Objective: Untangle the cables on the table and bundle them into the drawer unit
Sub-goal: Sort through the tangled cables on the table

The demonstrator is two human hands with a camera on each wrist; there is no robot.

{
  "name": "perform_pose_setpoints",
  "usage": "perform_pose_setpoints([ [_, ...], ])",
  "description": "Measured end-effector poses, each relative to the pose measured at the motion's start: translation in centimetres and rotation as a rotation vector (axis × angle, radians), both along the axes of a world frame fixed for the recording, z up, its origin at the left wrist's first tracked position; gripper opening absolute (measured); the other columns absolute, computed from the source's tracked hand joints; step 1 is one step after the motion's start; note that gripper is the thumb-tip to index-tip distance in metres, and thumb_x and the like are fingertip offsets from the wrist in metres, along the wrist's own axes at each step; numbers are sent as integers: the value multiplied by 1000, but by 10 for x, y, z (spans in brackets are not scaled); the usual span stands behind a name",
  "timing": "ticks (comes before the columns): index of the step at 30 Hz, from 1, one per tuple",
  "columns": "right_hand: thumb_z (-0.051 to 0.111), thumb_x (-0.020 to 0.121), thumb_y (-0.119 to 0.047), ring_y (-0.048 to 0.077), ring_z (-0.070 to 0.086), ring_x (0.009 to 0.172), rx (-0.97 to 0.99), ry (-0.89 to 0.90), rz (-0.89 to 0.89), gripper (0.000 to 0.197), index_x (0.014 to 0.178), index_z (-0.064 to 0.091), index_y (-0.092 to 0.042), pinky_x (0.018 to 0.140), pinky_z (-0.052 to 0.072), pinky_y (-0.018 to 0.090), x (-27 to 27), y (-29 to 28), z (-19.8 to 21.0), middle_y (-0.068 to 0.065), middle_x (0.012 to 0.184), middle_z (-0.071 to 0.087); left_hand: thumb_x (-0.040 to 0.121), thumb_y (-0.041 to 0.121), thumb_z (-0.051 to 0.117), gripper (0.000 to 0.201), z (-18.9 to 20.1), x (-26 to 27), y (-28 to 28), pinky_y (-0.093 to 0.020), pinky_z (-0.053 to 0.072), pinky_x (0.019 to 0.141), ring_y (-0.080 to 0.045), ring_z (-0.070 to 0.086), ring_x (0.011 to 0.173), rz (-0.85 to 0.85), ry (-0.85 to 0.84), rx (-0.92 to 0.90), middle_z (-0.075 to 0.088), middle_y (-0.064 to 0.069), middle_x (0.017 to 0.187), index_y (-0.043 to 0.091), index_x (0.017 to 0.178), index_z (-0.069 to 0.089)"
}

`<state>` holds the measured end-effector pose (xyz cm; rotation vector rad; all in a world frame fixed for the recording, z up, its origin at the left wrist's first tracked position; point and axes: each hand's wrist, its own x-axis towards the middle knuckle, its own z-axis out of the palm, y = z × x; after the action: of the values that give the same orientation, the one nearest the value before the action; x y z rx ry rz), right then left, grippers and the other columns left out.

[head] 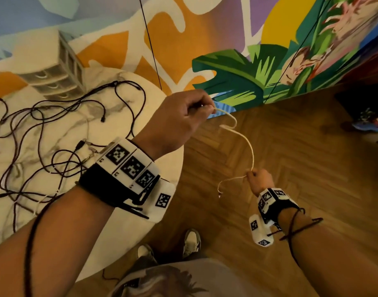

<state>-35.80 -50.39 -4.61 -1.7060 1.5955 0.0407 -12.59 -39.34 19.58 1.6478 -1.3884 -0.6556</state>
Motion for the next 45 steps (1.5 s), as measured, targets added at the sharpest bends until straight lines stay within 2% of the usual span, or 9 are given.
perform_pose_setpoints([
  [7,52,94,-40,22,64,67,-123,-31,-50,45,64,67,-11,67,51,31,-12,4,3,5,65,67,93,12,55,11,0,-9,-2,-6,37,62,7,55,69,-13,-92,-4,63,12,78,9,90,66],
  [19,54,91,-20,13,59,67,206,158,306,23,71,59,-31,62,49,27,-16,25,-8,-7,73,61,91,11,58,5,16,-12,3,-19,45,55,-2,50,58,56,-22,-162,57,0,70,12,94,61],
  [23,65,84,-32,16,58,103,237,99,433,31,114,60,-28,91,48,32,-3,22,5,-6,110,63,87,6,62,2,18,-22,2,-10,40,58,1,53,59,-104,-12,-39,56,11,67,8,88,61],
  [26,74,73,-41,17,35,135,85,-154,490,74,138,38,-38,109,33,37,23,20,46,-5,140,42,83,4,62,4,15,-32,-4,-10,40,61,-3,55,67,-242,-88,53,59,9,72,8,84,63],
  [29,77,72,-28,7,50,121,229,-575,505,60,125,51,-39,101,42,33,43,17,109,-6,131,53,81,7,61,6,6,-43,-15,-8,38,62,-1,53,70,-322,-197,141,58,11,73,13,82,62],
  [31,68,78,1,3,62,94,188,-429,614,26,101,61,-10,83,51,20,66,27,135,2,98,63,81,12,60,6,-1,-50,-21,-11,36,60,-4,54,70,-369,-294,207,58,11,74,18,82,58],
  [34,51,74,27,12,55,69,165,369,900,10,74,54,17,75,49,15,67,29,191,20,72,52,84,16,58,7,-3,-54,-26,-15,40,56,-7,58,68,-363,-353,208,61,4,79,20,87,52],
  [38,34,102,-24,16,50,53,170,-549,457,45,79,58,7,56,46,27,65,23,175,3,59,53,86,14,61,7,4,-45,-27,-10,42,62,-5,54,71,-217,-180,71,59,4,80,14,88,54],
  [45,40,98,-21,7,61,55,221,-811,569,30,80,61,-8,53,50,20,71,23,165,-3,64,67,88,10,60,5,-1,-45,-21,-3,40,63,1,54,73,-340,-258,68,59,6,83,13,92,58],
])
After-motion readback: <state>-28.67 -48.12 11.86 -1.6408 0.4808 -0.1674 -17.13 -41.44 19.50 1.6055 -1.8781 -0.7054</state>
